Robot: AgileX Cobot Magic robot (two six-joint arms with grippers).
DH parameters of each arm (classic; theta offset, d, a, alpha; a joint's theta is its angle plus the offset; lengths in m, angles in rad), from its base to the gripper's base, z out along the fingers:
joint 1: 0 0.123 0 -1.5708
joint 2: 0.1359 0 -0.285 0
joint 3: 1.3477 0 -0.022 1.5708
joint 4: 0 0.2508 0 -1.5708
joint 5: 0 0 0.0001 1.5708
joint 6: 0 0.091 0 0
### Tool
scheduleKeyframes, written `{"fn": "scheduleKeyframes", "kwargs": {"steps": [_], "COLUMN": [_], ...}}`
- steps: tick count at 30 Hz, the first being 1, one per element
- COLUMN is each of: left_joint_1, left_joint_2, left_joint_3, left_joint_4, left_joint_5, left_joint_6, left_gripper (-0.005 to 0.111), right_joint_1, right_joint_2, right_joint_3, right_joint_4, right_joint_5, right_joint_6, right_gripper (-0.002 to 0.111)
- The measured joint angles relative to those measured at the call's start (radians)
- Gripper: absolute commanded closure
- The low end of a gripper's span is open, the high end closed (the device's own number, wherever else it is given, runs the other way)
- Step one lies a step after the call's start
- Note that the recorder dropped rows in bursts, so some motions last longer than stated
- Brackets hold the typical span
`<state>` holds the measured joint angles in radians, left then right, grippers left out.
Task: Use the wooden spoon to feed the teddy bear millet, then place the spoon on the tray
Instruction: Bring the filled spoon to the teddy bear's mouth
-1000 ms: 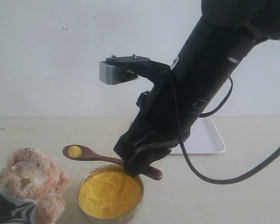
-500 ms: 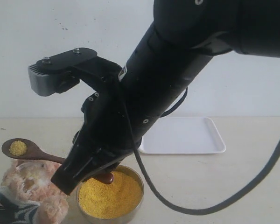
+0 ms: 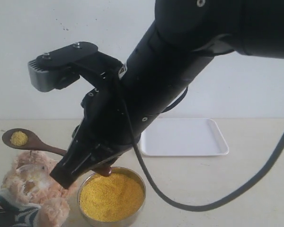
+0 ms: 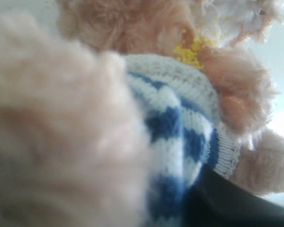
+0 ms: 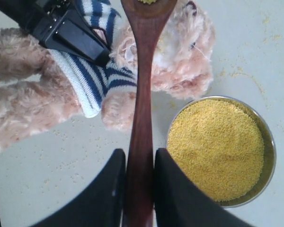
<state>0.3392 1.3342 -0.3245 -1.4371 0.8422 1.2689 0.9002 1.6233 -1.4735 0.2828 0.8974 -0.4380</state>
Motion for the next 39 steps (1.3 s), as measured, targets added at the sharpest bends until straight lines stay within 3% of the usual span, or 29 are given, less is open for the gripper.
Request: {"fn": "scheduleKeyframes", "kwargs": {"steps": [7, 26, 39], "left_joint_1": [0.0, 0.0, 0.0], "left_joint_2": [0.0, 0.0, 0.0], "left_joint_3": [0.0, 0.0, 0.0], "left_joint_4": [0.0, -0.002, -0.002], "left_joint_5": [0.0, 0.001, 0.001], "left_joint_6": [-0.004, -0.004, -0.004], "left_gripper": [0.103, 0.103, 0.103], "right_joint_1": [0.063, 0.195, 0.33], "right_joint_2": [0.036, 0.157, 0.226], "right_joint_3": [0.0, 0.0, 0.0], "right_joint_4": [-0.117, -0.641, -1.028], "right_joint_5": [-0.045, -0.079, 0.013], "right_joint_6": [0.015, 0.301, 0.517], "right_gripper": [0.108, 0.108, 0.108]}}
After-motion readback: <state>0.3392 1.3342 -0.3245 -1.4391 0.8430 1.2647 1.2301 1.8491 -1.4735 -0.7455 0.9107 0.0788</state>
